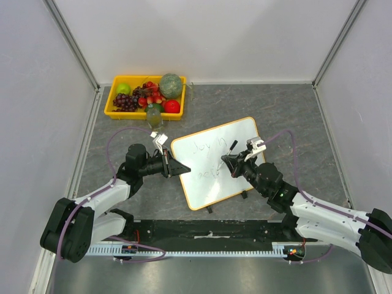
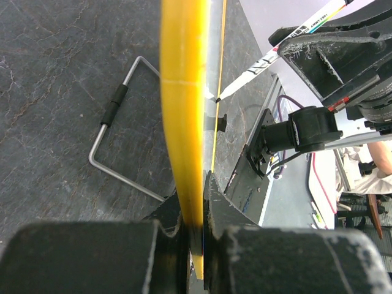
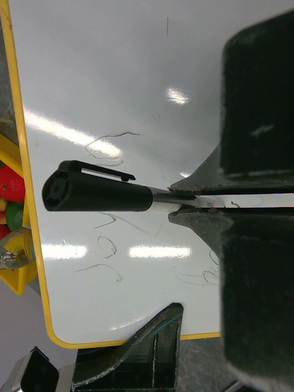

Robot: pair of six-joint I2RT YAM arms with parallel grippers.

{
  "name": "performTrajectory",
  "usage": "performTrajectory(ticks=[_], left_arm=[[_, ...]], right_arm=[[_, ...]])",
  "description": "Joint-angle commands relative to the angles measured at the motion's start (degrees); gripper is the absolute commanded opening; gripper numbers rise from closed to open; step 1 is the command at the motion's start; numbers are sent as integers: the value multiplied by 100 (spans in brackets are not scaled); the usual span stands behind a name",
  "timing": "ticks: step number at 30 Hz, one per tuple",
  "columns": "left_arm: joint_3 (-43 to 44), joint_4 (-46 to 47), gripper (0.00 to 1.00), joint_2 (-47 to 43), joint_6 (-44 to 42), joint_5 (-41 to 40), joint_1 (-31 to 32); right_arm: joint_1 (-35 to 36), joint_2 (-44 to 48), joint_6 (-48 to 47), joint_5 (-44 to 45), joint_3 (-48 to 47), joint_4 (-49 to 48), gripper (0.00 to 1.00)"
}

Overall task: Write a sentence on the whiteboard
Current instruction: Write on the whiteboard with the whiteboard marker without the cap.

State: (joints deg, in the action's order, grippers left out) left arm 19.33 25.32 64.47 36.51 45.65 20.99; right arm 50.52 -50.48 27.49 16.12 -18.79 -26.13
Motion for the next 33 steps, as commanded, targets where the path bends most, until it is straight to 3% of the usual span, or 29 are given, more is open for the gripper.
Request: performTrajectory(ticks=[1, 13, 33], left_arm=[[-202, -581, 2, 145, -944, -812, -78], [-211, -563, 2, 145, -944, -768, -78], [-211, -555, 2, 136, -944, -768, -69]], right_arm=[[-7, -120, -129, 409, -204, -182, 0], [-16, -191, -103, 823, -275, -41, 0], [-16, -304, 257, 489, 226, 679, 0]])
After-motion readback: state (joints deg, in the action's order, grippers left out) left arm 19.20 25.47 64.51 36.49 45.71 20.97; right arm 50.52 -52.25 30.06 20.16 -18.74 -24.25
